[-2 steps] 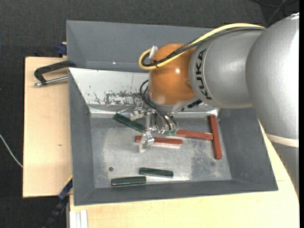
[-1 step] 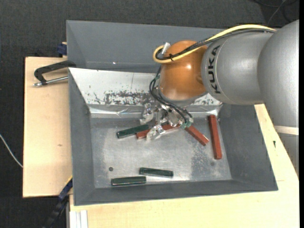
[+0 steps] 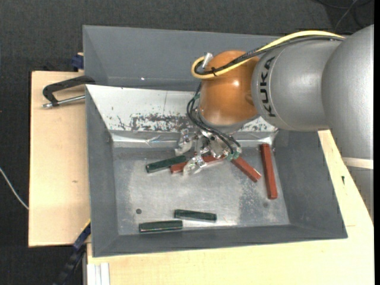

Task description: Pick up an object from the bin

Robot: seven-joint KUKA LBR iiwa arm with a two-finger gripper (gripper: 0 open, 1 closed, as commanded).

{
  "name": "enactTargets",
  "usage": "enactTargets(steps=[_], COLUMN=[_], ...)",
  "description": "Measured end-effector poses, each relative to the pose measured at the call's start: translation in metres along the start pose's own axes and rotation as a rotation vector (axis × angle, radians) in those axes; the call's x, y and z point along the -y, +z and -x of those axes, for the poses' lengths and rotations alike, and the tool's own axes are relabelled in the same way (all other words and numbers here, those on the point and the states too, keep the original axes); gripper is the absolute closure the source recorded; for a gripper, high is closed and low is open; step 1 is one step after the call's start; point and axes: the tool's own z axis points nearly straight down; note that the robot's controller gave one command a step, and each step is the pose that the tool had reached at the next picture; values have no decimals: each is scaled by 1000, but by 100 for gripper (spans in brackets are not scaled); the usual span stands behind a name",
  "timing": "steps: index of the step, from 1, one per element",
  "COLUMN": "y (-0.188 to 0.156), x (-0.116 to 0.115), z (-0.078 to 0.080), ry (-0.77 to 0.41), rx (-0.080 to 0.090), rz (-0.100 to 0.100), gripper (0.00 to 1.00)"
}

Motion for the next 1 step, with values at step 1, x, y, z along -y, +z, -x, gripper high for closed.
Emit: enactTargets(steps=[1], y=[-123], x=[5], z=[-36], ry=[15], rx=[0], rz=[-6], gripper=[100])
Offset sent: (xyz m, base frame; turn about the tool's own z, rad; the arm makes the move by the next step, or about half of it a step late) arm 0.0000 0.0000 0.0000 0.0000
